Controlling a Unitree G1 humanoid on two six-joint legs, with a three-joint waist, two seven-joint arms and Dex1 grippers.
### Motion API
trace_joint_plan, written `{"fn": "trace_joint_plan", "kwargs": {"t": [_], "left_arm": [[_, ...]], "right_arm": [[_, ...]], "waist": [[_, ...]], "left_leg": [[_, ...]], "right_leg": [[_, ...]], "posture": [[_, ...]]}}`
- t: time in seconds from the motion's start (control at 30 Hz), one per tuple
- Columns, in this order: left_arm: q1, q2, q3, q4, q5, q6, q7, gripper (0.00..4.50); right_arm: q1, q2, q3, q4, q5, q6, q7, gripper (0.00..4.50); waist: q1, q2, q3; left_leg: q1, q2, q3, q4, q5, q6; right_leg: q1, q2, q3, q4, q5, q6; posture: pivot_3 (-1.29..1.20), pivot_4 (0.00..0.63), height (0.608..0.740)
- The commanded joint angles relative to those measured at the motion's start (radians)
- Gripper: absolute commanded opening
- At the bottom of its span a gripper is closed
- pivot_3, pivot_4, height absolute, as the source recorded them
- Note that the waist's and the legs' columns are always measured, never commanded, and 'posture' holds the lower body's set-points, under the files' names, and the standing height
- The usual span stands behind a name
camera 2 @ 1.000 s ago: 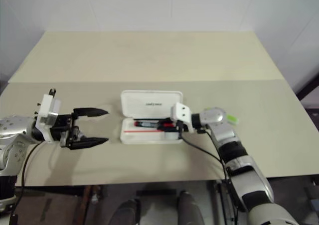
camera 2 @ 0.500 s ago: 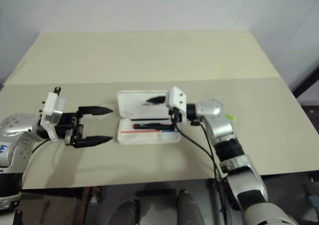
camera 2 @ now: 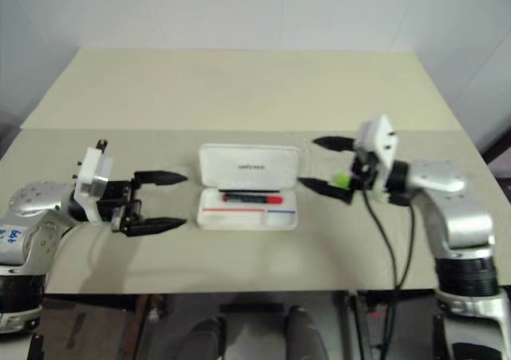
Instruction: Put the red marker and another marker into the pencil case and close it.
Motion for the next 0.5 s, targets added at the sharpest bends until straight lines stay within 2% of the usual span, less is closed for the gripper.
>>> {"fn": "trace_joint_plan", "kwargs": {"t": [0.03, 0.17, 0.33, 0.5], "left_arm": [[-0.033, -0.005, -0.011, -0.010, -0.014, 0.012, 0.000, 4.50], [-0.063, -0.023, -0.031, -0.010, -0.018, 0.030, 0.004, 4.50], [-0.096, -0.033, -0.043, -0.008, -0.021, 0.046, 0.001, 4.50], [-0.118, -0.034, -0.043, -0.011, -0.024, 0.057, -0.002, 4.50]], "right_arm": [[0.013, -0.074, -0.059, 0.147, -0.037, -0.085, 0.044, 4.47], [-0.019, -0.126, -0.039, 0.382, -0.099, -0.202, 0.107, 4.47], [-0.110, -0.108, 0.021, 0.625, -0.180, -0.319, 0.147, 4.47], [-0.207, -0.074, 0.066, 0.855, -0.253, -0.425, 0.163, 4.47]], "waist": [[-0.002, 0.000, 0.000], [-0.008, 0.000, 0.000], [-0.026, 0.002, 0.001], [-0.035, 0.002, 0.001]], "left_leg": [[0.000, 0.000, 0.000, 0.000, 0.000, 0.000], [0.000, 0.000, 0.001, 0.000, 0.000, 0.000], [0.001, 0.000, 0.001, 0.001, 0.000, 0.001], [0.001, 0.000, 0.001, 0.000, 0.001, 0.000]], "right_leg": [[0.000, 0.000, 0.000, 0.000, 0.000, 0.000], [0.000, 0.000, 0.001, 0.000, 0.000, 0.001], [0.000, 0.000, 0.001, 0.001, 0.005, 0.009], [0.001, 0.000, 0.001, 0.000, 0.005, 0.010]], "posture": [[0.00, 0.150, 0.740], [0.00, 0.150, 0.740], [0.00, 0.150, 0.740], [0.00, 0.150, 0.740]]}}
